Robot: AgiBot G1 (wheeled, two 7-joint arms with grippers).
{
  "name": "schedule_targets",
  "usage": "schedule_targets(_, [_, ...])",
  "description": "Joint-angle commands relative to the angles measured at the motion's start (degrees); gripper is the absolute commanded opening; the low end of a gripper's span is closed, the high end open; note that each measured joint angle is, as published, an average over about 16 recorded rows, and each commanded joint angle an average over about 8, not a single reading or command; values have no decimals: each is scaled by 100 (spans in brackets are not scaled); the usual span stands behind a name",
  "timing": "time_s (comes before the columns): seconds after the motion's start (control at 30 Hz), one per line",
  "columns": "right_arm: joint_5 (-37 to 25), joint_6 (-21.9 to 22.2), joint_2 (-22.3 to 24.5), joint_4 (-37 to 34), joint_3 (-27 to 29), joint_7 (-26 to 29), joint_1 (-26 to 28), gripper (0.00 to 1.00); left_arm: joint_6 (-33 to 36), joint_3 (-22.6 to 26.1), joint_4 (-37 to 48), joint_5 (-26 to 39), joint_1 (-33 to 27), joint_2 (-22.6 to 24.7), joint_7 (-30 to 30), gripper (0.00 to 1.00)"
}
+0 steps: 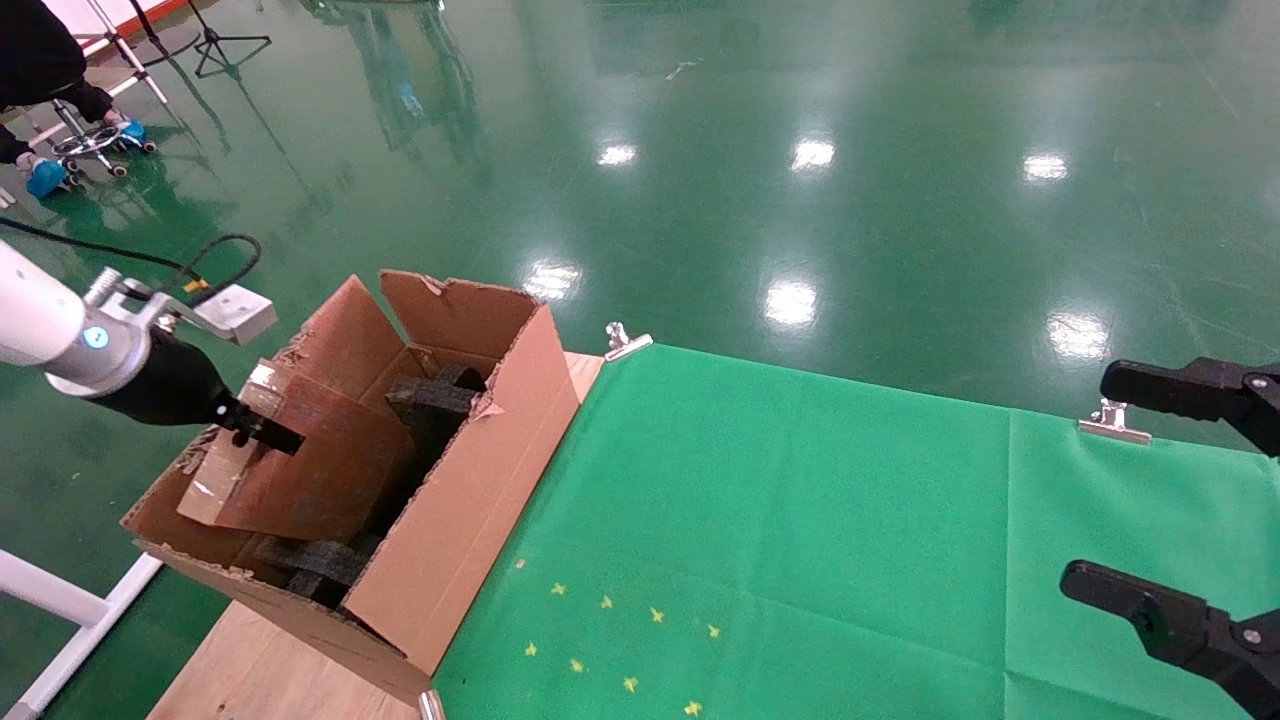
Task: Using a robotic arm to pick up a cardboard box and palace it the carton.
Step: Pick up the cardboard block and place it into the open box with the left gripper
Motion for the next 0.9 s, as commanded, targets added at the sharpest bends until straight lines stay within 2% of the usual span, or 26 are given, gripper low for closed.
schedule_targets(0.03, [0,0,0,0,0,0,0,100,-48,3,-2,4,77,42,-45,0])
schedule_targets(0.47, [0,0,0,0,0,0,0,100,-273,-20,10,-27,516,166,-274,1])
schedule_targets(0.73, [1,1,1,-1,0,0,-1,100,-381,-23,8,-38,596,175,-365,100])
schedule_targets(0.9, [1,2,1,-2,1,0,-1,100,-400,-24,9,-41,604,174,-371,100])
